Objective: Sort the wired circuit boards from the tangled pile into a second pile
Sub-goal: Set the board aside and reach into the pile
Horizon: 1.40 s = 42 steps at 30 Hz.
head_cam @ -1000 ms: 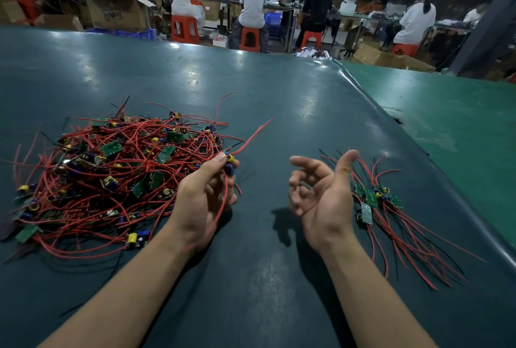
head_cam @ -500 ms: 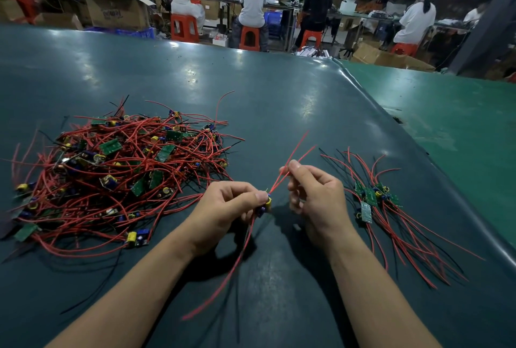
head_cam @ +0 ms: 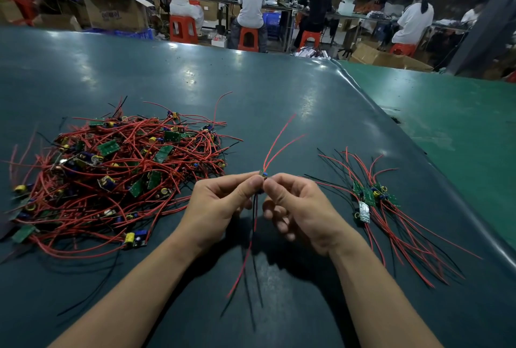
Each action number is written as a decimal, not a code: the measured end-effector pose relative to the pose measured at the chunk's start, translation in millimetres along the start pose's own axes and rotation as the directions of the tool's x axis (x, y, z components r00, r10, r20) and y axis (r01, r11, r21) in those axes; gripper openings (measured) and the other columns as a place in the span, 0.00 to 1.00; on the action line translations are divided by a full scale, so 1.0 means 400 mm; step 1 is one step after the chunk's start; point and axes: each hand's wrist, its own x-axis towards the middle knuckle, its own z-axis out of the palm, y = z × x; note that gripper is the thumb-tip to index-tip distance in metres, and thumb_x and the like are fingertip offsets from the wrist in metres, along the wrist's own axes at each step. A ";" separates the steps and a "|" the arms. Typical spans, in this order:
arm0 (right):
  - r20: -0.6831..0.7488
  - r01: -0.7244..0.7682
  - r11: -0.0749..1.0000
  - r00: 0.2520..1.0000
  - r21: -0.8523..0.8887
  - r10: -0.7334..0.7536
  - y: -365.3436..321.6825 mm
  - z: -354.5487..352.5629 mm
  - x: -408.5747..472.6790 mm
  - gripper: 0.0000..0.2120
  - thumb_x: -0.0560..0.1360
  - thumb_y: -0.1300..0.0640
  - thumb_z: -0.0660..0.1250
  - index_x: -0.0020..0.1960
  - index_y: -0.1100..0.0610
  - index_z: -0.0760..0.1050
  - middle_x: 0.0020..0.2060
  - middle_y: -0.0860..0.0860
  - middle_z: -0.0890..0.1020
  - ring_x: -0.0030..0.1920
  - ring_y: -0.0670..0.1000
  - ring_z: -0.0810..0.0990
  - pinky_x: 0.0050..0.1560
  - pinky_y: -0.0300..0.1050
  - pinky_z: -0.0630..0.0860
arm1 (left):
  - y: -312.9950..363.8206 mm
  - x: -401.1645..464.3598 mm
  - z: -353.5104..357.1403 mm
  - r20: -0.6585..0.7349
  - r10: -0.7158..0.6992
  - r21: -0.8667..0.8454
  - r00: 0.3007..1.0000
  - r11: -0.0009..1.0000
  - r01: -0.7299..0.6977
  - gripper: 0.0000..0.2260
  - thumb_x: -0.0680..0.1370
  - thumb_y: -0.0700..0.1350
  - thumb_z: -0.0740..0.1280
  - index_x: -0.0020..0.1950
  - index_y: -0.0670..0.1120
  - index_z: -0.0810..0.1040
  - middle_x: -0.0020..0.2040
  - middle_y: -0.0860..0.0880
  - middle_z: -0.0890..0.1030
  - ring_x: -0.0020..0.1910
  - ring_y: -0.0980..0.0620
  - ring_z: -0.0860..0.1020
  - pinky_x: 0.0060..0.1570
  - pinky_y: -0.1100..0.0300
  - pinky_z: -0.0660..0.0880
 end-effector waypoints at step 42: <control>-0.611 0.199 0.925 0.790 0.322 0.043 0.003 0.004 0.034 0.12 0.79 0.58 0.63 0.40 0.59 0.80 0.26 0.50 0.77 0.22 0.46 0.68 0.21 0.36 0.61 | -0.012 0.018 -0.082 -0.180 0.240 0.982 0.954 0.104 0.159 0.06 0.77 0.45 0.67 0.50 0.47 0.82 0.47 0.47 0.82 0.50 0.42 0.74 0.50 0.49 0.69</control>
